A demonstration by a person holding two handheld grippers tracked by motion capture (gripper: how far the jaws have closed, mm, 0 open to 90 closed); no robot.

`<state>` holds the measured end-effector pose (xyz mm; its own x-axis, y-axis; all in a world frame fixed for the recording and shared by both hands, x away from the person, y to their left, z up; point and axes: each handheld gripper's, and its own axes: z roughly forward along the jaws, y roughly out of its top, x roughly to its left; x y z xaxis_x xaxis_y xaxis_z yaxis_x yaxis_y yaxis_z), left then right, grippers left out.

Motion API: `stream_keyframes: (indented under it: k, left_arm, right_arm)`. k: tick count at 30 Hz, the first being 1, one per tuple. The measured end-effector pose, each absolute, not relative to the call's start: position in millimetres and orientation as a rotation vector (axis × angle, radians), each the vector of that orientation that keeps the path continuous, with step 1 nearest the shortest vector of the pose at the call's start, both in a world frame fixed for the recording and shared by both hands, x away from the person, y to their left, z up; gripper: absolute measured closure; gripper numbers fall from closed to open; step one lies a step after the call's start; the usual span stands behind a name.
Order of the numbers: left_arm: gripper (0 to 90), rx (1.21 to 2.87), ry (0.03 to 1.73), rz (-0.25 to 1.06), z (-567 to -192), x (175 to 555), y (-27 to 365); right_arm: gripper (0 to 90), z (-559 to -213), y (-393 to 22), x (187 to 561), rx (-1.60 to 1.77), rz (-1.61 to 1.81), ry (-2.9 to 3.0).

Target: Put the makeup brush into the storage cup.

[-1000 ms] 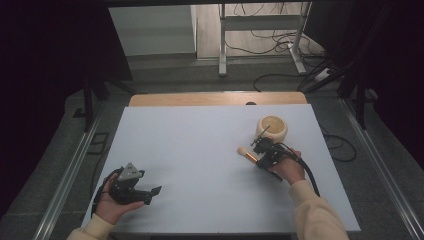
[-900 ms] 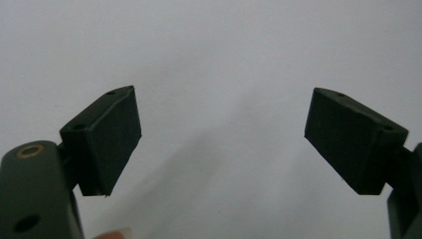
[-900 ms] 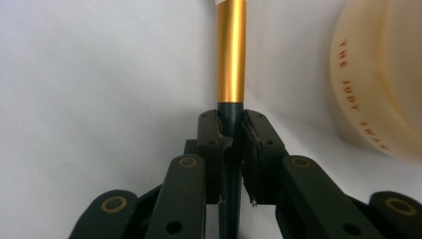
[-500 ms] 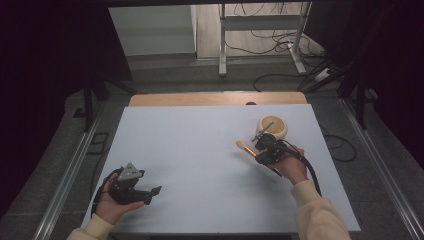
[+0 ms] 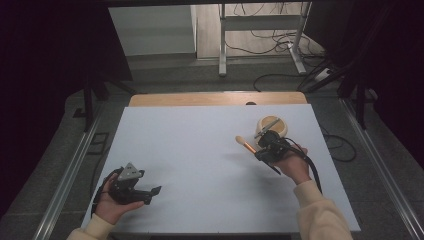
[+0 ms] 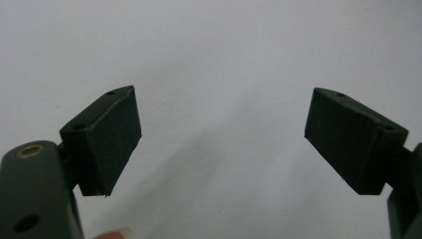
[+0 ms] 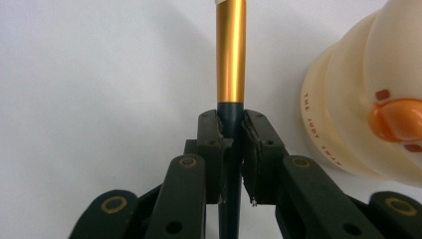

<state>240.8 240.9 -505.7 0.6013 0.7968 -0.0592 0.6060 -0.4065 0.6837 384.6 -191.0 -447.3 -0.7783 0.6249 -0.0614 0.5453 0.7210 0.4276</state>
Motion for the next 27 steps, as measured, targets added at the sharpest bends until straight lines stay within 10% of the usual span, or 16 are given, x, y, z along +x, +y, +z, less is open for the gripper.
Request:
stream_keyframes:
  k: [27]
  left_arm:
    - [15.3,2.151,1.105,0.362,-506,241,241]
  right_arm:
    - [79.4,-434,-197,382,0.968,0.792,2.707]
